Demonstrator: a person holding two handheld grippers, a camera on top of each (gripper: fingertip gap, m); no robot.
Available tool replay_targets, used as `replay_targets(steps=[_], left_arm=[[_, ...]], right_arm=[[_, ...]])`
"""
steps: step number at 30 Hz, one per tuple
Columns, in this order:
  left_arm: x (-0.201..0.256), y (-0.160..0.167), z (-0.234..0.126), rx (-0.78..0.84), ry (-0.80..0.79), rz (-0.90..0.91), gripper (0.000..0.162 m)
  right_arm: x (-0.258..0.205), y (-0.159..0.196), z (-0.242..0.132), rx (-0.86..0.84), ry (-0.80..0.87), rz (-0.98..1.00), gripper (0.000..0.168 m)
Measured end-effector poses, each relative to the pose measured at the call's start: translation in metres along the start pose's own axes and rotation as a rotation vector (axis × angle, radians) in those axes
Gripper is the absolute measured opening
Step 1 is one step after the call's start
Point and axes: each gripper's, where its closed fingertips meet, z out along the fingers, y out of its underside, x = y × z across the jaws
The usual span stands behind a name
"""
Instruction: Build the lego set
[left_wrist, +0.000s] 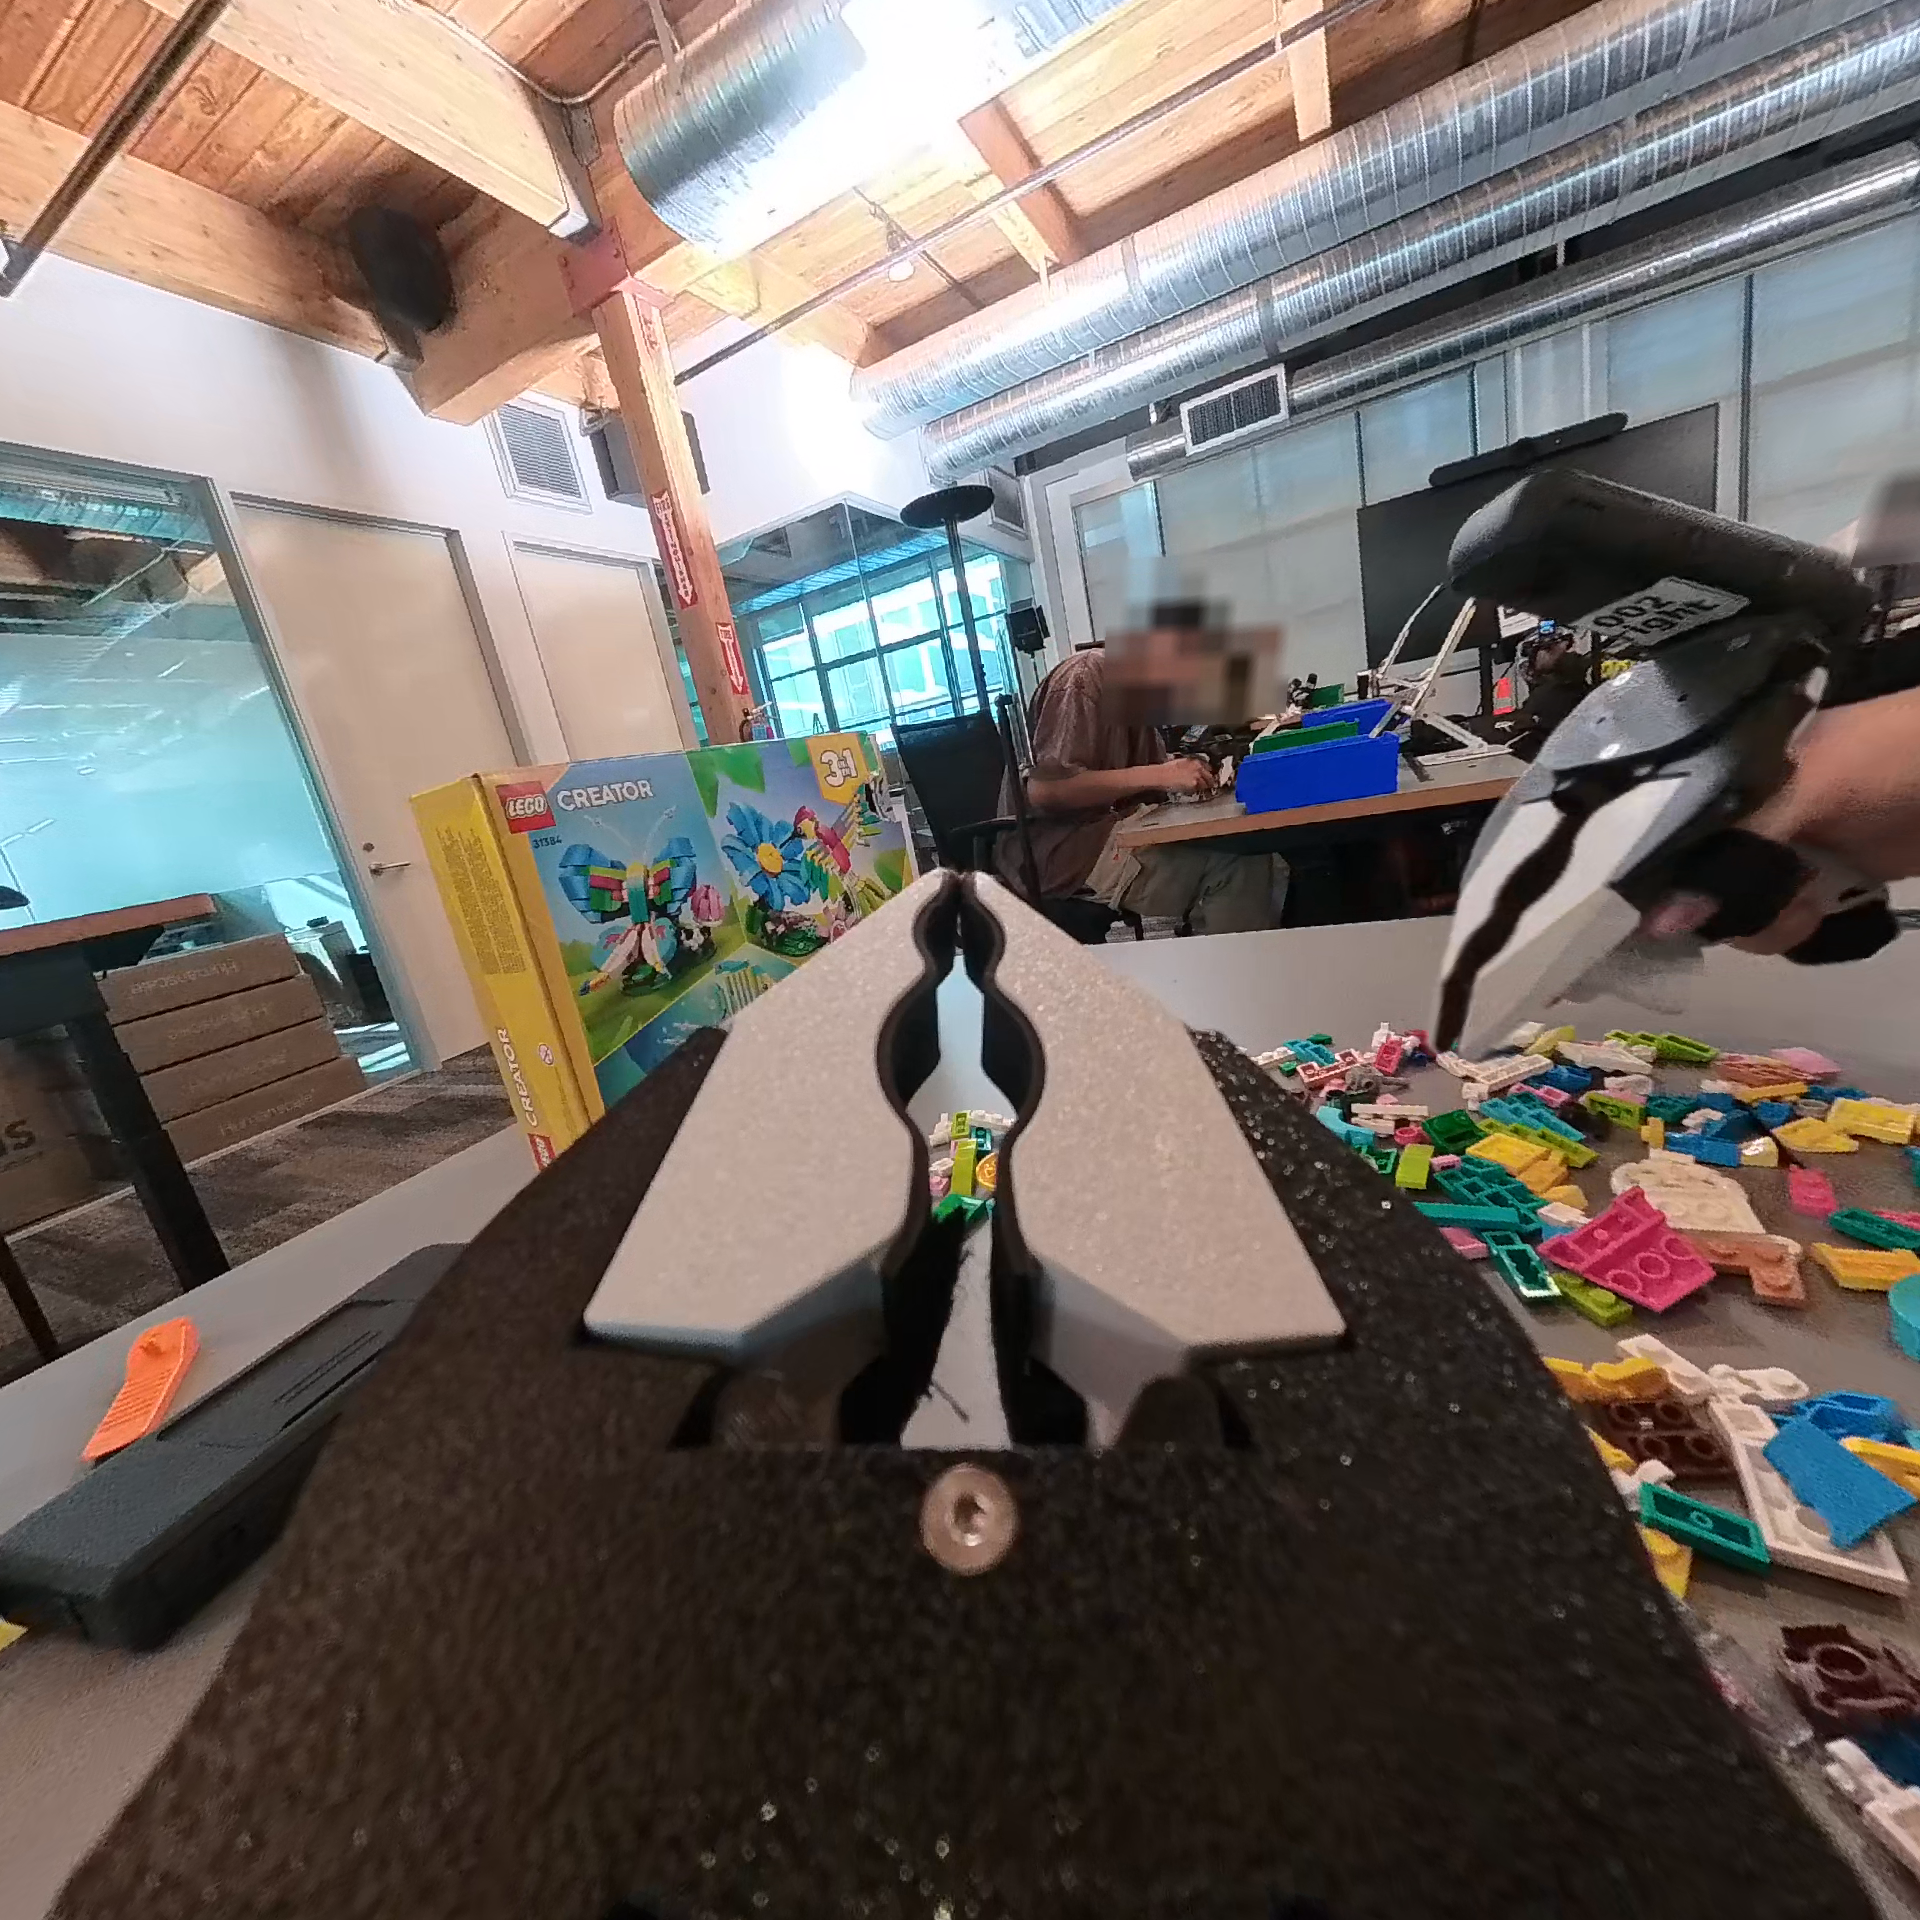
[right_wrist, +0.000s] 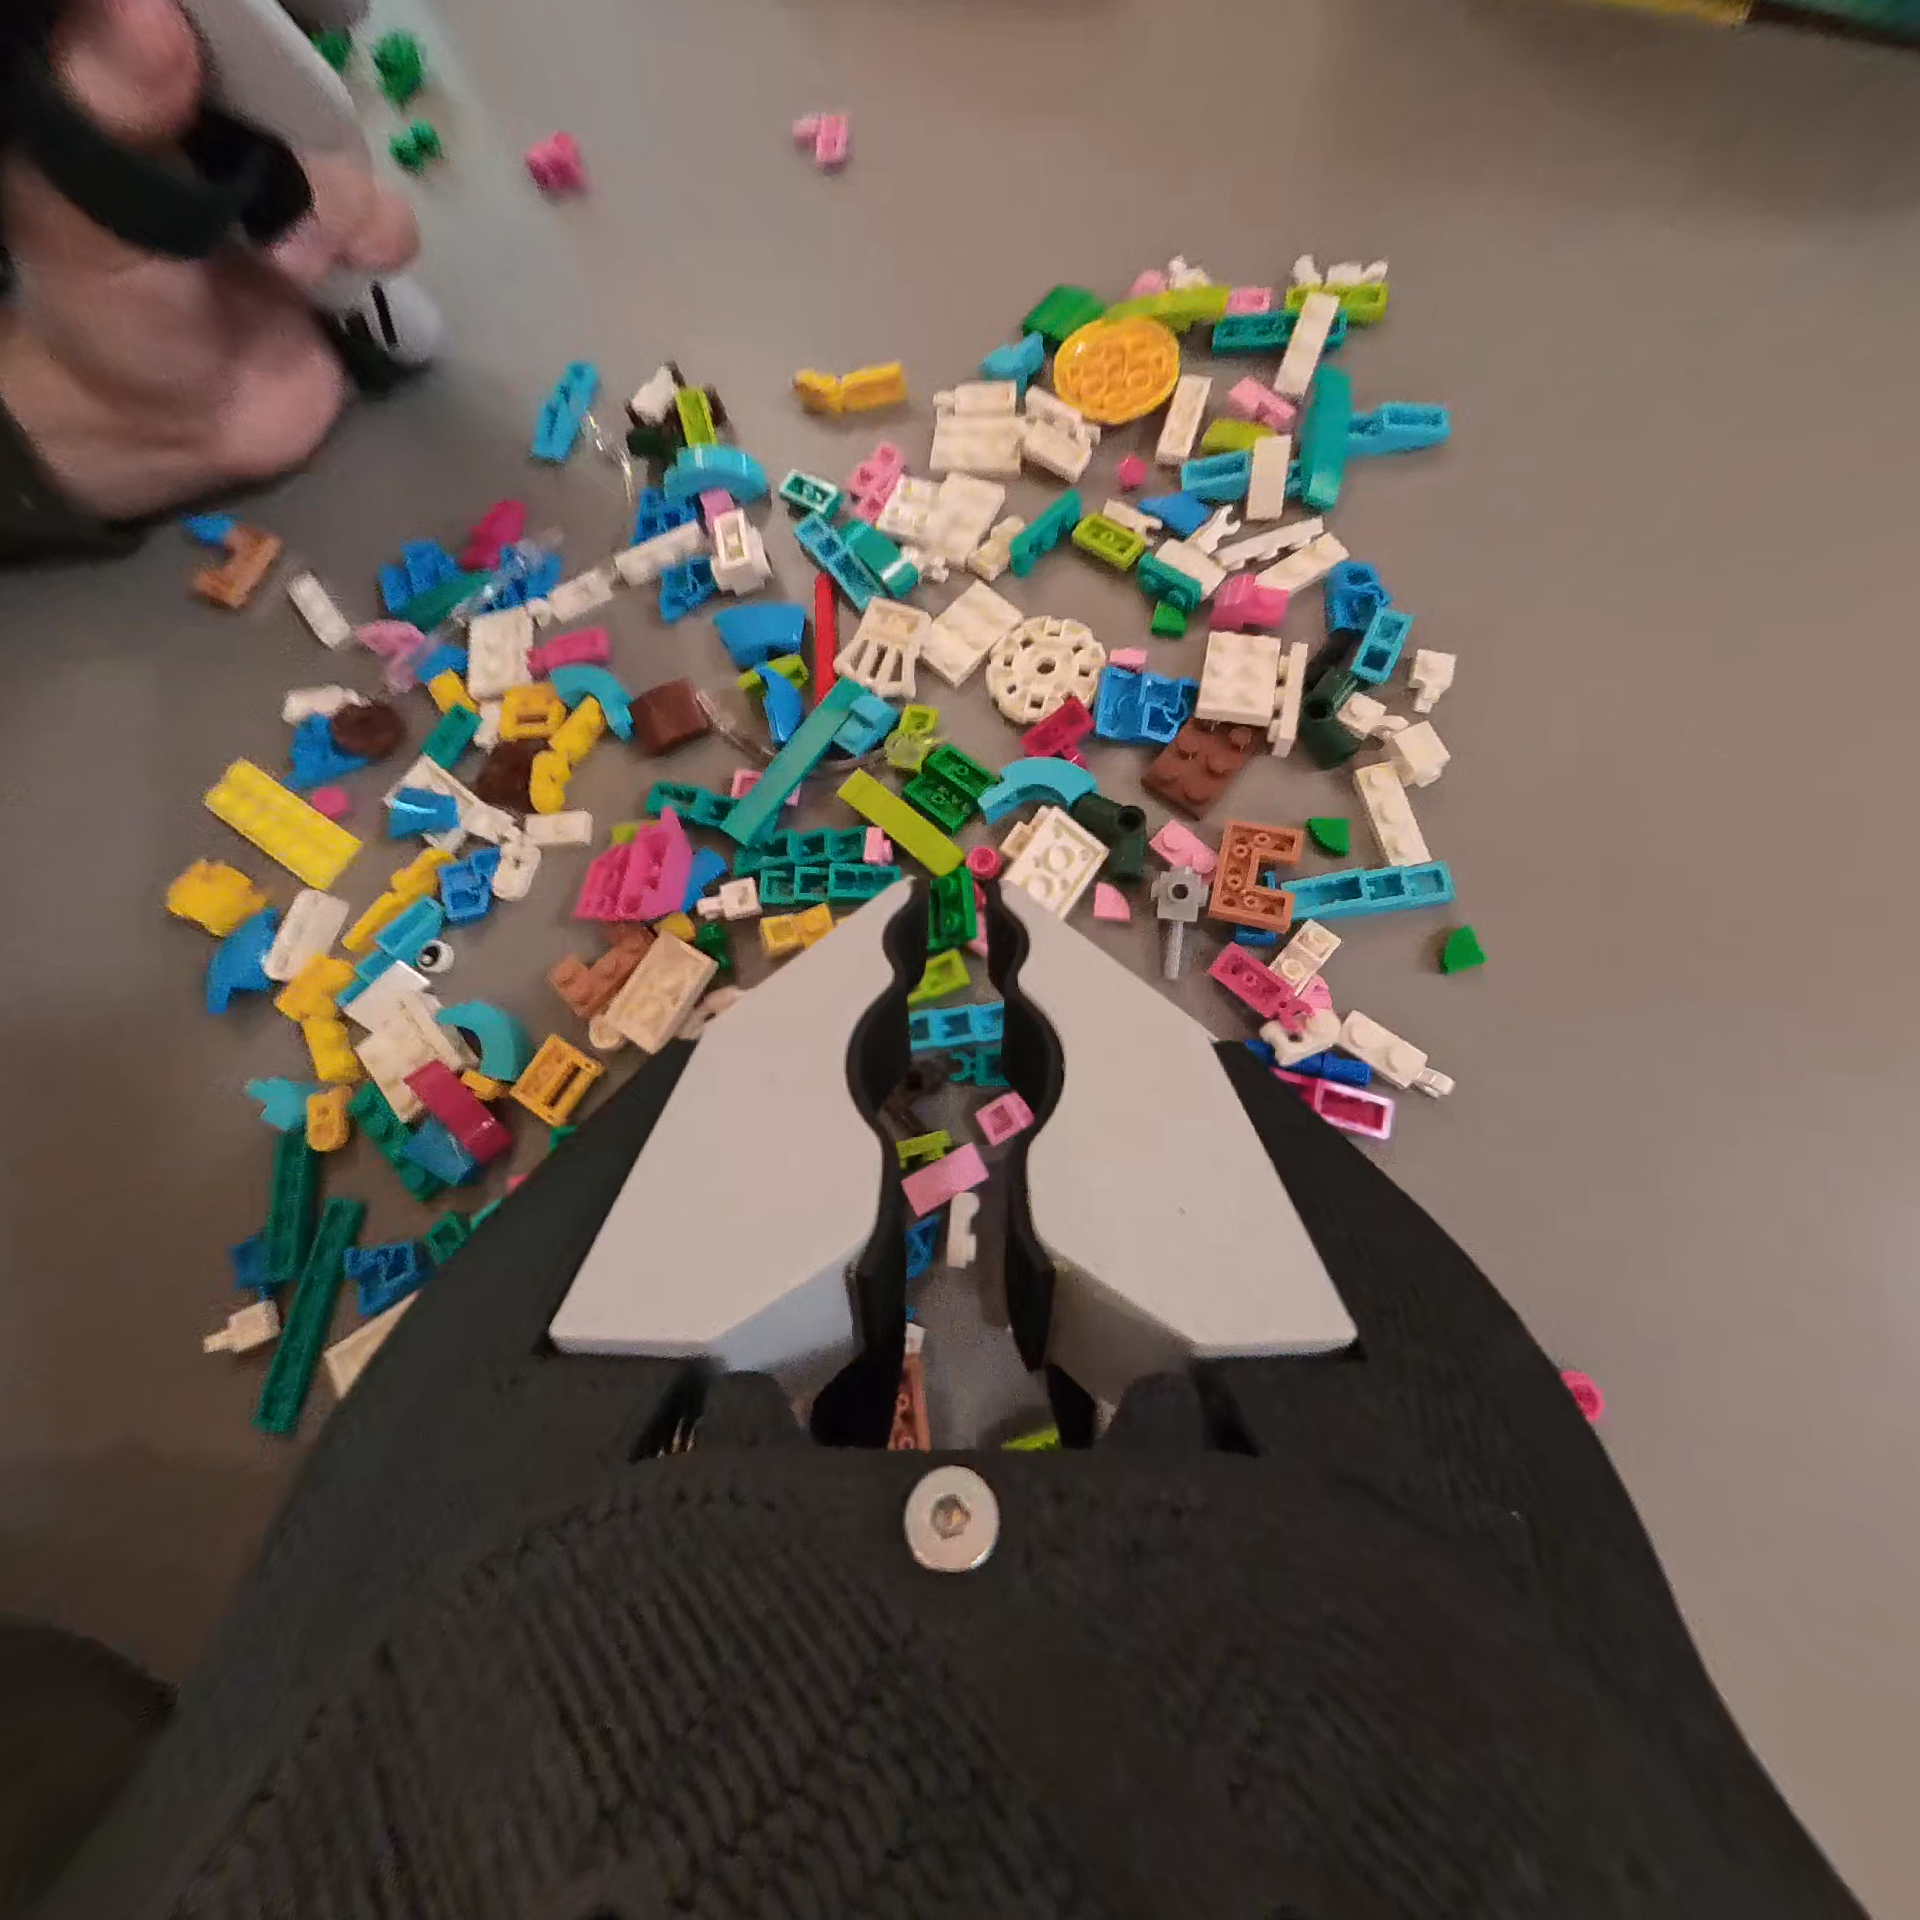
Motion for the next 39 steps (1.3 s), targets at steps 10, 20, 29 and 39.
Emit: replay_targets(steps=[10, 20, 29, 39], left_arm=[[0.0, 0.0, 0.0, -0.001, 0.002, -0.002, 0.0], [-0.002, -0.001, -0.001, 0.005, -0.009, -0.002, 0.0], [-0.006, -0.001, -0.001, 0.011, -0.028, -0.006, 0.0], [-0.005, 0.003, 0.001, -0.015, -0.03, 0.002, 0.0]], right_arm=[[0.005, 0.016, 0.017, -0.15, 0.052, -0.104, 0.01], [0.007, 0.0, 0.011, -0.067, 0.058, -0.124, 0.006], [0.003, -0.079, 0.023, 0.225, 0.192, -0.262, 0.006], [-0.207, -0.225, 0.021, 0.578, 0.066, -0.402, 0.006]])
